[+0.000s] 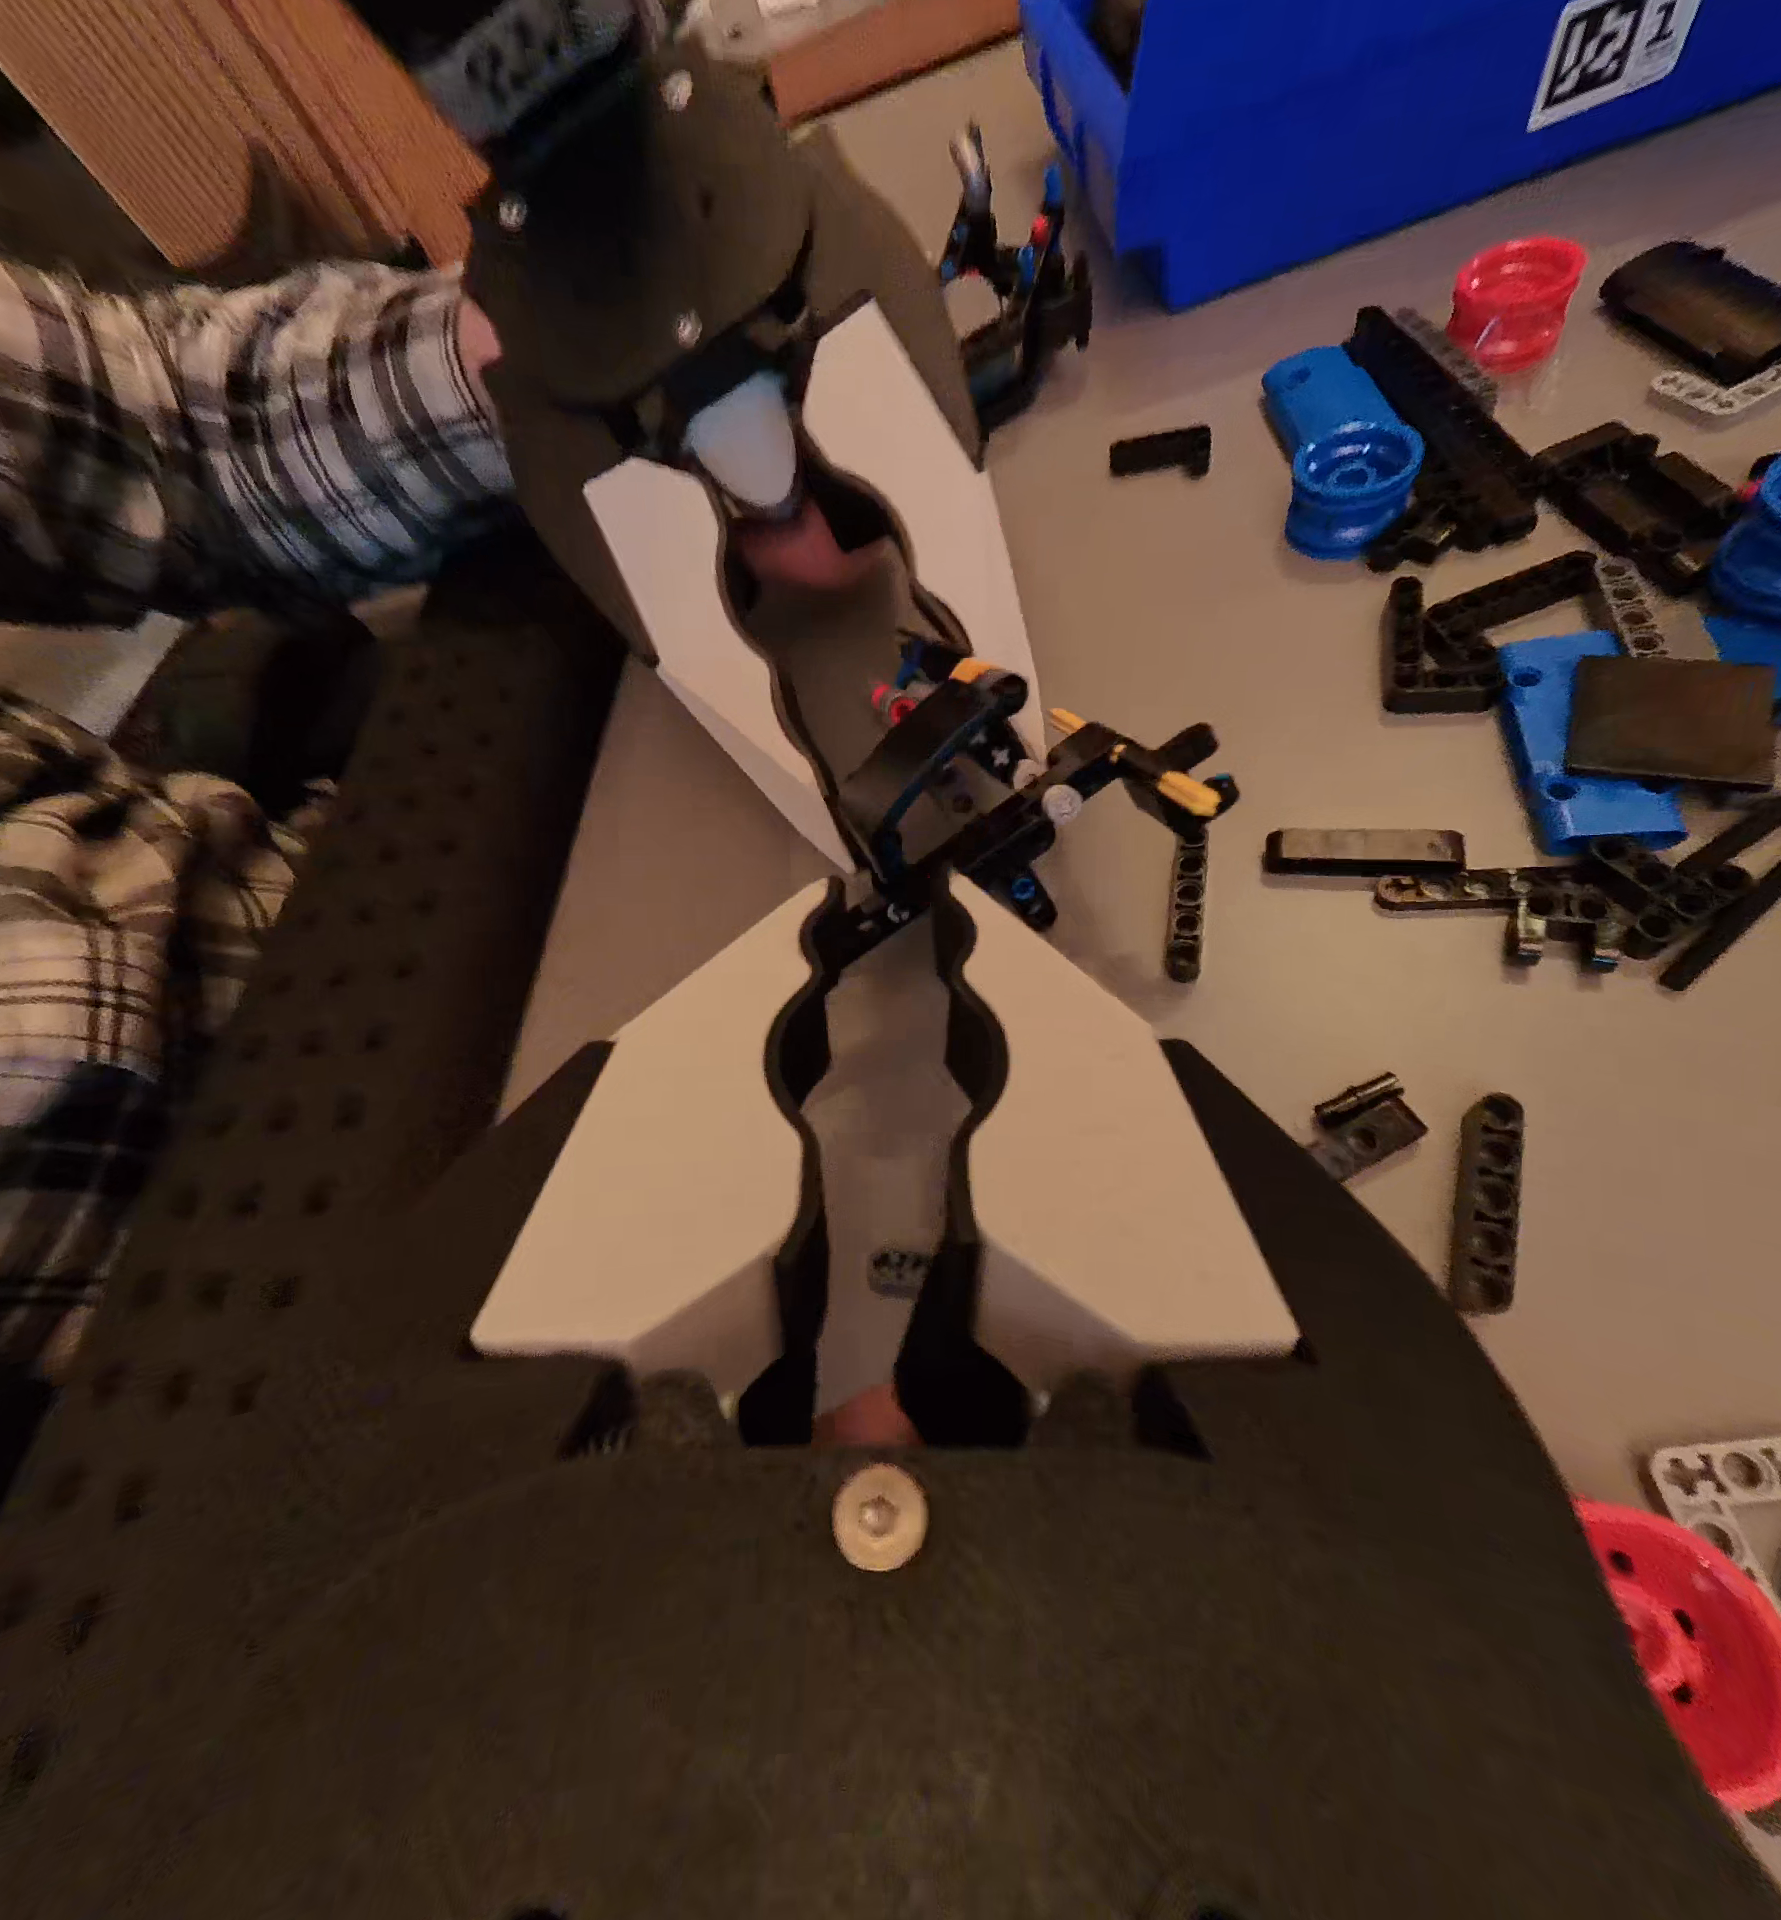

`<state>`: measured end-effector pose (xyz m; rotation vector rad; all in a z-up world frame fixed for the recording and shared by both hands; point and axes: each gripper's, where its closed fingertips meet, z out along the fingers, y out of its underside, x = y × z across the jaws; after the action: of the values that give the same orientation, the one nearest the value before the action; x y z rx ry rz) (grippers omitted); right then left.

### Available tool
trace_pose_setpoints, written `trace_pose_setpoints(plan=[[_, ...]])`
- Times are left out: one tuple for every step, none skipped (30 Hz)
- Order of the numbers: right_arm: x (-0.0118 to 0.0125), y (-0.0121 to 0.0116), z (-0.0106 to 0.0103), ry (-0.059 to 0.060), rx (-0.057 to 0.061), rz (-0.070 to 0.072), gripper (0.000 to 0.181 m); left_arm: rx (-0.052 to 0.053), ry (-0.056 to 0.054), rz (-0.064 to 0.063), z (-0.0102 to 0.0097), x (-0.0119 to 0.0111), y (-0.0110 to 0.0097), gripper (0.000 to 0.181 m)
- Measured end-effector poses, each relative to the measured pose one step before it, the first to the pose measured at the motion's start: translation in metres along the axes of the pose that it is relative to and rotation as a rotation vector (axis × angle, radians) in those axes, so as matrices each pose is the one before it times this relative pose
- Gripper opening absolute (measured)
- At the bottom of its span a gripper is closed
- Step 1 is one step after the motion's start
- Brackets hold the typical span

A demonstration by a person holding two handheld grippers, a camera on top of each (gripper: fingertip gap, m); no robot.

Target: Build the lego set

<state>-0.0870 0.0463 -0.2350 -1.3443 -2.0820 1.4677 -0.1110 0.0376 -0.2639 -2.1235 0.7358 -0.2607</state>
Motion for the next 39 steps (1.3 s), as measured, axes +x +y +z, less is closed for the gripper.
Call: trace_pose_setpoints(plan=[[0.00237, 0.00161, 0.00233, 0.0182, -0.0124, -0.0073, 0.007, -0.0146, 0.0244, -0.0172, 0.00083, 0.00105, 0.0026, 0.041], [0.00245, 0.00114, 0.0013, 0.014, -0.0076, -0.0038, 0.005, -0.002, 0.0045, -0.0122, 0.00038, -0.00098, 0.00089, 0.041], [0.00083, -0.00028, 0.0002, 0.0014, 0.0016, 0.0024, 0.005, -0.0013, 0.0061, -0.0163, 0.00043, -0.00055, 0.00088, 0.041], [-0.00052, -0.00113, -0.0002, -0.0043, 0.0057, 0.002, 0.005, 0.0044, 0.021, -0.0263, 0.00017, 0.00136, -0.00015, 0.041], [0.00014, -0.00105, -0.00015, 0.0003, 0.0057, 0.0023, 0.005, 0.0059, 0.0132, -0.0213, -0.00028, 0.00029, -0.00051, 0.041], [0.00058, -0.001, 0.00008, 0.0005, 0.0055, 0.0058, 0.005, 0.0045, 0.0037, -0.013, -0.00039, -0.00067, -0.00045, 0.041], [0.00004, -0.00092, 0.0002, -0.0052, 0.0056, 0.0102, 0.004, 0.002, 0.0115, -0.0151, -0.00003, 0.00026, -0.00009, 0.041], [0.00025, -0.0005, 0.00058, -0.0064, 0.0053, 0.0139, 0.004, 0.0019, 0.013, -0.0162, -0.00007, 0.00006, 0.00021, 0.041], [0.00084, -0.00041, 0.00049, -0.0059, 0.0066, 0.017, 0.004, 0.0027, 0.01, -0.015, 0.00003, -0.00051, 0.00038, 0.041], [0.00039, -0.00065, 0.00036, -0.0094, 0.0087, 0.0175, 0.004, 0.0043, 0.009, -0.0137, 0.00008, -0.0002, 0.00022, 0.041], [-0.00043, -0.00039, 0.00026, -0.0095, 0.0051, 0.0112, 0.004, 0.0032, 0.0114, -0.0089, -0.00008, 0.0005, 0.00012, 0.041], [0.00021, -0.00109, 0.00014, -0.0006, 0.0045, 0.0063, 0.004, 0.0033, 0.0055, -0.0064, -0.00028, -0.00004, -0.00006, 0.041], [0.00049, -0.00246, -0.0001, 0.0034, 0.0093, 0.0075, 0.004, 0.0099, -0.003, -0.0088, -0.00062, -0.00154, -0.00136, 0.041], [-0.00035, -0.00257, -0.00022, -0.0058, 0.0095, 0.0173, 0.004, 0.0095, 0.0087, -0.0118, -0.00093, -0.00014, -0.00135, 0.042], [-0.00003, -0.00236, -0.00007, -0.0083, 0.0114, 0.0245, 0.004, 0.012, 0.0106, -0.014, -0.00122, -0.00021, -0.00153, 0.042], [0.00028, -0.00147, 0.00023, -0.0055, 0.0074, 0.0197, 0.004, 0.0067, 0.0089, -0.0135, -0.00086, -0.00056, -0.00066, 0.042], [0.00023, -0.00028, 0.0004, -0.0026, 0.0004, 0.0102, 0.004, -0.0007, 0.0099, -0.0091, -0.00038, 0.00012, 0.00059, 0.041], [0.0006, 0.00026, 0.00059, 0.0006, -0.003, 0.0069, 0.004, -0.0034, -0.0002, -0.0005, -0.00019, -0.00059, 0.00078, 0.041], [0.00011, 0.00014, 0.00054, -0.0015, -0.0024, 0.0049, 0.003, -0.0053, -0.0014, -0.0002, -0.00008, -0.00067, 0.00065, 0.041], [-0.00055, 0.00043, 0.00048, -0.0033, -0.0036, 0.0003, 0.003, -0.0045, 0.0093, -0.005, -0.00008, 0.00045, 0.00049, 0.041], [-0.00022, 0.00068, 0.00015, 0.0001, -0.0061, 0.0005, 0.003, -0.005, 0.0126, -0.0061, -0.00008, 0.00075, 0.00083, 0.041], [-0.00018, 0.00034, 0.00062, -0.0002, -0.0047, 0.0016, 0.003, -0.0053, 0.0083, -0.004, 0.00007, 0.00019, 0.00067, 0.041], [-0.00074, 0.00082, 0.00076, -0.0043, -0.0058, 0.0026, 0.003, -0.01, 0.0124, -0.0055, -0.00001, 0.00063, 0.00116, 0.041], [0.00009, 0.00087, 0.00048, -0.0031, -0.005, 0.0063, 0.003, -0.0093, 0.011, -0.0039, 0.00009, 0.00028, 0.00112, 0.041], [0.00068, -0.00014, -0.00016, -0.0011, 0.0013, 0.0094, 0.003, -0.0033, 0.0049, -0.004, 0.00034, -0.00033, 0.00023, 0.041], [0.00034, -0.00082, -0.00068, -0.0031, 0.0055, 0.0098, 0.003, 0.0024, 0.0057, -0.0068, 0.00019, -0.00029, -0.00078, 0.041], [-0.00009, -0.00104, -0.00086, -0.0051, 0.0056, 0.0093, 0.003, 0.0037, 0.012, -0.0087, -0.00009, 0.00061, -0.00103, 0.041], [0.00006, -0.00129, -0.00072, -0.0035, 0.0064, 0.0093, 0.003, 0.0053, 0.0117, -0.0086, -0.00006, 0.00051, -0.0011, 0.041], [-0.00004, -0.00125, -0.00043, -0.0031, 0.005, 0.0101, 0.003, 0.0068, 0.0064, -0.0085, -0.00015, -0.00035, -0.00137, 0.041], [-0.00026, -0.00034, -0.00015, -0.0052, 0.0008, 0.0093, 0.003, 0.0003, 0.012, -0.009, -0.00003, 0.00057, -0.00022, 0.041], [0.00011, -0.00024, -0.00016, -0.0034, 0.0015, 0.0095, 0.003, -0.0013, 0.0102, -0.0084, 0.00003, 0.00039, 0.00003, 0.041], [0.00054, -0.00088, -0.00047, -0.0027, 0.0058, 0.0143, 0.003, 0.004, 0.0048, -0.0086, -0.00008, -0.00046, -0.0007, 0.041], [0.0001, -0.00127, -0.00072, -0.0056, 0.0064, 0.0121, 0.003, 0.0064, 0.0099, -0.0134, -0.0001, 0.00018, -0.00112, 0.041], [-0.0002, -0.00085, -0.00089, -0.0043, 0.0038, 0.0037, 0.003, 0.0056, 0.0136, -0.0103, -0.00044, 0.00073, -0.001, 0.041], [-0.00011, -0.00063, -0.0008, -0.0004, 0.0019, 0.0009, 0.003, 0.0035, 0.0116, -0.0097, -0.0003, 0.00055, -0.00075, 0.041], [-0.00024, -0.00035, -0.00034, 0.0012, 0.0001, 0.0, 0.003, 0.0021, 0.0097, -0.0087, 0.00008, 0.00033, -0.00046, 0.041], [-0.00028, 0.00044, -0.00028, 0.0019, -0.0043, -0.0025, 0.003, -0.0026, 0.0046, -0.0034, 0.00004, 0.00008, 0.00016, 0.041], [-0.00061, -0.00029, -0.00078, -0.002, -0.0004, -0.0024, 0.003, -0.0059, 0.0037, 0.0002, 0.00032, 0.00035, 0.00075, 0.04], [-0.00112, -0.00202, -0.00135, -0.0075, 0.0099, 0.0039, 0.003, -0.0115, -0.0056, -0.0005, 0.00091, -0.00091, 0.0015, 0.04]])
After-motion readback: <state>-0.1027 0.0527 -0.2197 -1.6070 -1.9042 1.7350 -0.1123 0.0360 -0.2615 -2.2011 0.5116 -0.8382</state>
